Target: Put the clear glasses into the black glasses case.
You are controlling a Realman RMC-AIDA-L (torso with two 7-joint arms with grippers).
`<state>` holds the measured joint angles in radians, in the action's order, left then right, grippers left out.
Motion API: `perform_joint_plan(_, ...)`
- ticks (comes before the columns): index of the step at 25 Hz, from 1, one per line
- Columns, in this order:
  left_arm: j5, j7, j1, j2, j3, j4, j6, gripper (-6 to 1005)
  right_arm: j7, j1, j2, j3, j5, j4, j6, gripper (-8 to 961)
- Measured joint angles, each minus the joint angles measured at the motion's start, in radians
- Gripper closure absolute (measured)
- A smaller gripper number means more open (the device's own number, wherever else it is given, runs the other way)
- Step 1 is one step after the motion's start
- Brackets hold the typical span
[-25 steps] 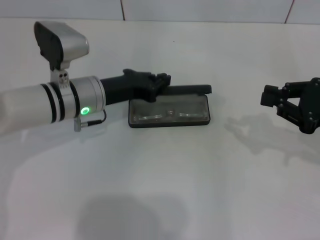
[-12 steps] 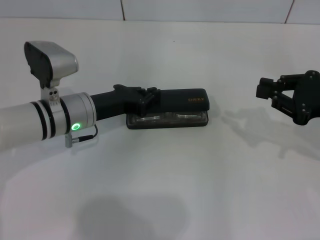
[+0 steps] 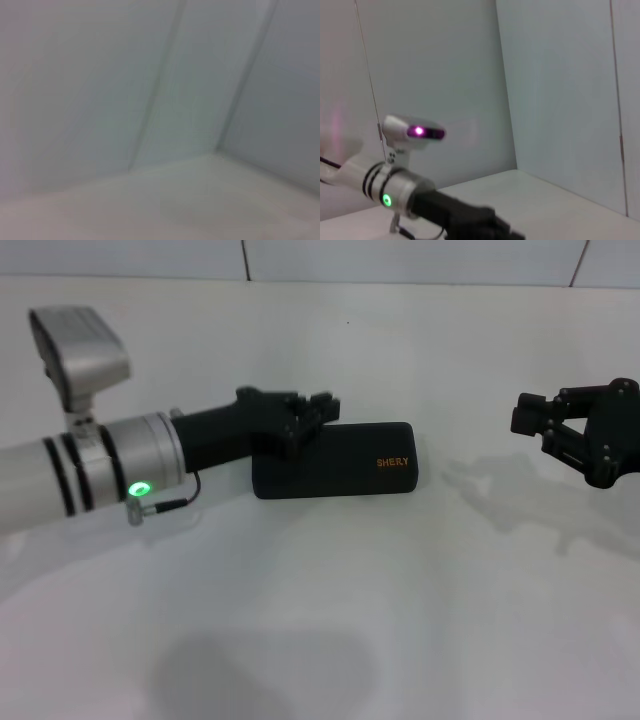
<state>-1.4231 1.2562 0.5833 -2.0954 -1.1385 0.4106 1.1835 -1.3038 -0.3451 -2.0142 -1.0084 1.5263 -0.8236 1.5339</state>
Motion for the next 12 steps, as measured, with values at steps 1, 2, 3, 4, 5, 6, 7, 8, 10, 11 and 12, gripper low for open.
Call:
perform_joint_plan(1,0.002,0.0,-0.021,0.0,0.001,0.049,0.048,870,0.0,0.0,0.0,0.001,0.0,0.0,0.001,704)
perform_joint_plan(2,0.007,0.001,-0.043,0.0,0.001,0.103,0.085,870,0.0,0.0,0.0,0.001,0.0,0.0,0.001,702)
perform_joint_plan(3,0.013,0.003,-0.072,-0.001,0.0,0.163,0.126,870,0.0,0.0,0.0,0.001,0.0,0.0,0.002,701)
perform_joint_plan(4,0.013,0.003,-0.072,-0.001,0.0,0.163,0.126,870,0.0,0.001,0.0,0.0,0.0,0.0,0.002,700)
perform_joint_plan(5,0.021,0.005,-0.093,-0.001,0.0,0.209,0.153,870,0.0,0.001,0.0,-0.002,0.0,0.0,0.002,699)
perform_joint_plan(6,0.026,0.007,-0.137,0.002,-0.001,0.291,0.216,869,0.0,0.002,0.0,-0.002,0.0,0.0,0.003,697)
perform_joint_plan(7,0.025,0.008,-0.155,0.004,-0.001,0.323,0.244,869,0.0,0.002,0.001,-0.002,0.0,0.0,0.003,696)
perform_joint_plan(8,0.024,0.008,-0.164,0.005,-0.001,0.337,0.256,869,0.0,0.002,0.001,-0.002,0.0,0.0,0.005,695)
perform_joint_plan(10,0.018,0.005,-0.202,0.009,-0.001,0.381,0.297,837,0.0,0.0,0.004,-0.002,0.005,0.0,0.016,692)
perform_joint_plan(11,0.015,0.001,-0.223,0.01,-0.001,0.401,0.315,822,0.0,-0.003,0.006,-0.002,0.011,0.0,0.024,691)
perform_joint_plan(12,0.011,-0.002,-0.24,0.011,-0.001,0.418,0.331,806,0.001,-0.008,0.008,-0.002,0.023,0.0,0.034,690)
